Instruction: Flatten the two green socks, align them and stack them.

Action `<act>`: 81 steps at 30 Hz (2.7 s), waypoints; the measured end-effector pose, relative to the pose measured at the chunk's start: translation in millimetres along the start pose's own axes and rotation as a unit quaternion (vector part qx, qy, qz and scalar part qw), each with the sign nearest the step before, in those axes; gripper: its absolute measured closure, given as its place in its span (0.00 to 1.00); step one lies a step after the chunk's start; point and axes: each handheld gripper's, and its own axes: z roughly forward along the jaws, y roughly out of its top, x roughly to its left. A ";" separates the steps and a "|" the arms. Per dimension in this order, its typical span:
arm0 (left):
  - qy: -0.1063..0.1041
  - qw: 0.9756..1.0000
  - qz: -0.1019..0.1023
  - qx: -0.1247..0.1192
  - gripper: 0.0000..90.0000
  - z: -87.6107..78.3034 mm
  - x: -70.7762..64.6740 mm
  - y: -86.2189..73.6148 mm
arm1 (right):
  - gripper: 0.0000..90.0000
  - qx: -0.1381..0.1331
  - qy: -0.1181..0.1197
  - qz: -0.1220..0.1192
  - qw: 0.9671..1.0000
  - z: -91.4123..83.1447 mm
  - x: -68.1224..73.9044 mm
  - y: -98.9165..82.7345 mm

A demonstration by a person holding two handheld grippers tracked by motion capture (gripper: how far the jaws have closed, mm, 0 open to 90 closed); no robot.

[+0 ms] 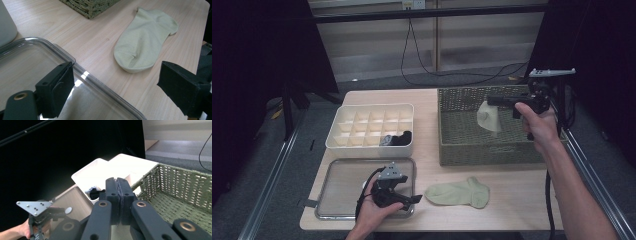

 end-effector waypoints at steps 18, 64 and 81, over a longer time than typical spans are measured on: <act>-0.009 1.000 0.008 0.002 0.14 3.1 -3.2 1.4 | 0.99 -0.027 0.013 -0.030 0.999 -25.3 36.5 4.4; -0.040 0.998 0.055 0.006 0.59 26.1 -27.4 9.0 | 0.99 0.052 0.047 -0.008 0.997 2.6 66.1 -116.5; -0.041 0.997 0.063 0.016 0.73 41.2 -28.8 12.2 | 0.99 0.119 0.072 0.017 0.990 53.3 64.5 -153.7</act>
